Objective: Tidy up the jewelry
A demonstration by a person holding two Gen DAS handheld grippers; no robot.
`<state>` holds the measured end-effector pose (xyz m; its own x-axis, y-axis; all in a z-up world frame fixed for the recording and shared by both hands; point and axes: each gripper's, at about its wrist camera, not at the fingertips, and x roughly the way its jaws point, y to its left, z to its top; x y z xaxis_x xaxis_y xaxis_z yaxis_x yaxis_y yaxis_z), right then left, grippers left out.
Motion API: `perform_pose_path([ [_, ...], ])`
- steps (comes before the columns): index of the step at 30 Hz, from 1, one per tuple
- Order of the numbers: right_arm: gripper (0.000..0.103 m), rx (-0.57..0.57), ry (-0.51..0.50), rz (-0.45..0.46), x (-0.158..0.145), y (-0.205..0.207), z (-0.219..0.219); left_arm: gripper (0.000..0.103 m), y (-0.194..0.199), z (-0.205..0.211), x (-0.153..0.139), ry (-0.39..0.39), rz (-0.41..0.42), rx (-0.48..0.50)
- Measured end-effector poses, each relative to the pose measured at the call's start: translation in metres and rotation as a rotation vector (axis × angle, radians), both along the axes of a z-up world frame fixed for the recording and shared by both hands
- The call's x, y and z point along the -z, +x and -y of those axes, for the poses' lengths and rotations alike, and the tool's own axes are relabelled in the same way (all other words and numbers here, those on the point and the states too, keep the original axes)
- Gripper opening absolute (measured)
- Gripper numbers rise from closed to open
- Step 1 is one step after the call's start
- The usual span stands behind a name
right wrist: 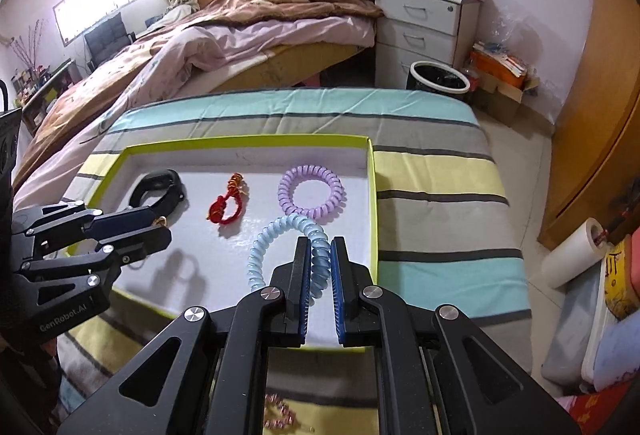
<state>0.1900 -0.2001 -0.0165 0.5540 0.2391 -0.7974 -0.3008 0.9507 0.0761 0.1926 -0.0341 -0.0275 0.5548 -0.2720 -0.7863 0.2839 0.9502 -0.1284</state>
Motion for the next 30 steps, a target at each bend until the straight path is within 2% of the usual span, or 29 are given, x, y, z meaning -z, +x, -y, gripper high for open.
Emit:
perform_pose_path([
  [13,0.010,-0.040,-0.104,-0.010,0.019,0.010,-0.015,0.023,0.013,-0.002,0.016,0.009,-0.036,-0.011],
  [27,0.011,-0.052,-0.145,0.002,0.022,0.011,-0.020,0.024,0.013,-0.002,0.016,0.003,-0.042,-0.011],
  [30,0.017,-0.055,-0.143,0.008,0.021,0.010,-0.020,0.024,0.012,-0.001,0.017,-0.004,-0.041,-0.008],
])
